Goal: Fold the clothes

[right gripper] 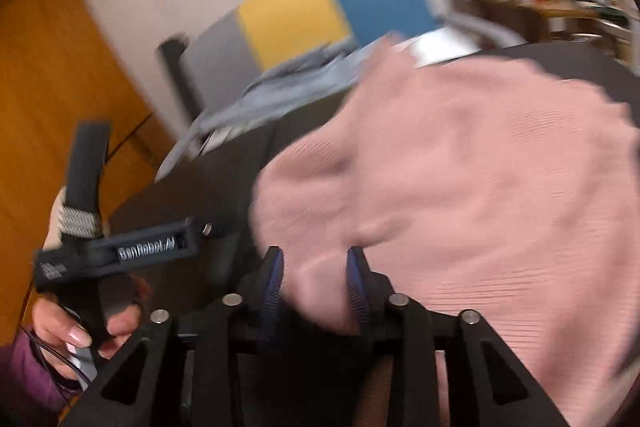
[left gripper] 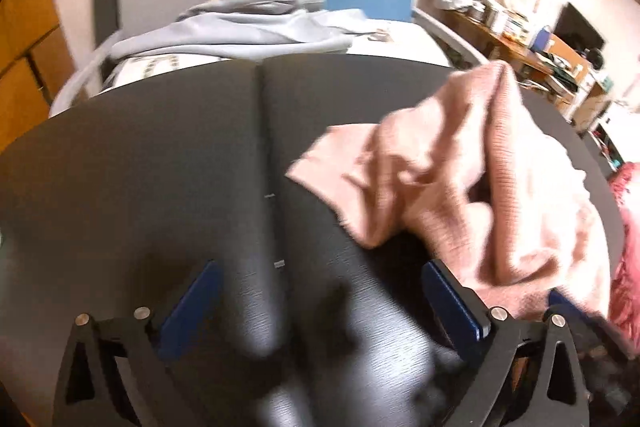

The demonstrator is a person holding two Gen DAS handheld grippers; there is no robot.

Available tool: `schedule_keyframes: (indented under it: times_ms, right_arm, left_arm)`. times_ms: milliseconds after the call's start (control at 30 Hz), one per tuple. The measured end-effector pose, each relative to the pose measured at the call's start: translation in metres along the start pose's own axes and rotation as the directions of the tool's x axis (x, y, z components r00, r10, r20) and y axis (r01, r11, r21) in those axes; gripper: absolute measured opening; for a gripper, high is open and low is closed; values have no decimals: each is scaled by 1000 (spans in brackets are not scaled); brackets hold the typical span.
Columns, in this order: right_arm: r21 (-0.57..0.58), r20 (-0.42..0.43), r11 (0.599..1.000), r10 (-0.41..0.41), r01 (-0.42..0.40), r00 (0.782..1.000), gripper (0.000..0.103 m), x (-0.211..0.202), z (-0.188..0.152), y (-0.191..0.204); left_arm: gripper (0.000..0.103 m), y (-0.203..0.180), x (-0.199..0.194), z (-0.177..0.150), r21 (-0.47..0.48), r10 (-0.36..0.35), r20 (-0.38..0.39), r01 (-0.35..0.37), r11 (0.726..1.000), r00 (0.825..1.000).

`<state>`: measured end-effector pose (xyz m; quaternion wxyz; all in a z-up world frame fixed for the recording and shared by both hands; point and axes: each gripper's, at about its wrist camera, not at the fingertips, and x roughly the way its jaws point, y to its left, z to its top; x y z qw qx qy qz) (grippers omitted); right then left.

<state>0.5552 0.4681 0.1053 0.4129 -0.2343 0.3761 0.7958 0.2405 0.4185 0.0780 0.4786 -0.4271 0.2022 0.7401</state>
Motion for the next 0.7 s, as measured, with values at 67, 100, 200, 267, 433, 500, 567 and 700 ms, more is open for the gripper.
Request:
schedule_keyframes:
  times_ms: [67,100,200,267,433,500,567,700]
  right_arm:
    - [15,37,999,-50,50,998,52,-20,1,-11]
    - [24,55,997,-75,74,996,55,-30,2,-17]
    - [77,61,986,-156,151,986,61,-45,5,-44]
    - [131,24,970,-211,206,977,61,-45,8,-70]
    - [215,-50,957,-186,192,981,62,-6,10,-85]
    - [204,-25,958,-202,203,979,62,-2,9,-81]
    - [169,-23,963,-208,209,978,61,2,7,-71]
    - [174,-17,977,-126,127,992,25,3,8,-63]
  left_arm:
    - [103,-13,8,11,25,-29,-26,29,999,999]
    - [103,-20,13,14,36,-33,-37,35,999,999]
    - [103,-39,29,19,72,-37,-68,41,997,997]
    - [103,-46,43,24,104,-26,-86,35,994,996]
    - [103,-56,65,26,145,11,-89,2,989,996]
    - [96,-57,67,25,128,-26,-73,35,991,997]
    - [54,-57,65,23,112,-84,-51,89,990,995]
    - [12,-66,42,25,205,-82,-16,84,975,996]
